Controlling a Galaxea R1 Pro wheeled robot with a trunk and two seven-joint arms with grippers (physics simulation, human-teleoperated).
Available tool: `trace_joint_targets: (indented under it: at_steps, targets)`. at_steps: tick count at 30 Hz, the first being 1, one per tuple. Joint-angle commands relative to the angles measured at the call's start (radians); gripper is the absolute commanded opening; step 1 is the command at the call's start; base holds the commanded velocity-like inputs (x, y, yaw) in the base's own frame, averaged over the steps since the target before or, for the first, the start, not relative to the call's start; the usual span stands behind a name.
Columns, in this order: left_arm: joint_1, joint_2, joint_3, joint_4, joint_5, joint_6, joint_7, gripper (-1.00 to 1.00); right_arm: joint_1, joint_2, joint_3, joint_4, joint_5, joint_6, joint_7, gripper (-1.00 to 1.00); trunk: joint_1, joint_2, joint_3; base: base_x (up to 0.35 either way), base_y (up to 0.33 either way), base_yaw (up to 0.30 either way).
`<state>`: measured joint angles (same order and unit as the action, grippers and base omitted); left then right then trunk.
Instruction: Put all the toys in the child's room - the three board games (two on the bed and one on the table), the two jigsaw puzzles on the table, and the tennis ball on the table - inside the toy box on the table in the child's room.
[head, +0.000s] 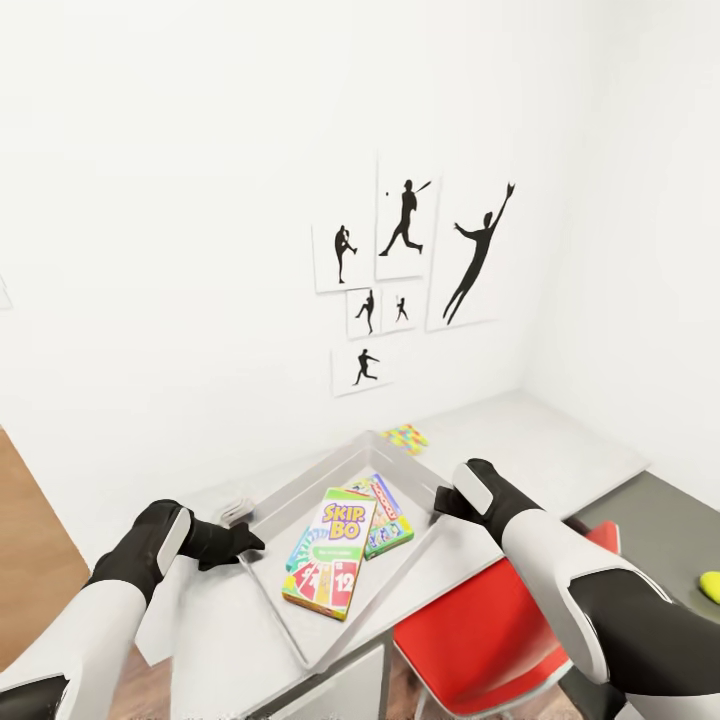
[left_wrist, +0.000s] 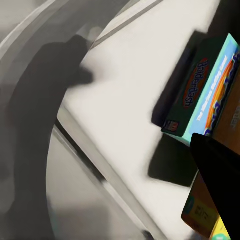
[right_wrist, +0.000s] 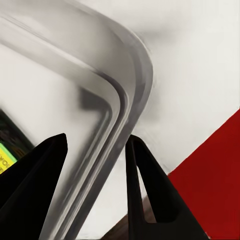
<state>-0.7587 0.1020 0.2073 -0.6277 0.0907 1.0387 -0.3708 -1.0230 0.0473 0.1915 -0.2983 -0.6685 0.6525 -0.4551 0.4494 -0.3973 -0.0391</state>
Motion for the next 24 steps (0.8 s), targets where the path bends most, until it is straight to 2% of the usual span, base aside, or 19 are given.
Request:
trace_joint_targets:
  at_steps: [1,17,24]
  targets:
    - [-0.001,0.001,-0.002,0.001,0.005,0.007,0.005,-1.0,-0.002,-0.001,0.034,-0.002,-0.06,-0.011,0.007,-1.0,0.001,-0.003,-0.002,-0.032,0.209,0.0]
    - [-0.001,0.001,-0.003,0.001,0.004,0.007,0.005,-1.0,-0.002,0.0,0.034,-0.002,-0.06,-0.011,0.013,-1.0,0.001,-0.003,-0.002,-0.004,0.21,0.0]
    - [-0.001,0.001,-0.003,0.001,0.004,0.007,0.005,-1.0,-0.002,0.0,0.034,-0.002,-0.06,-0.011,0.014,-1.0,0.001,-0.003,-0.002,-0.011,0.045,0.0]
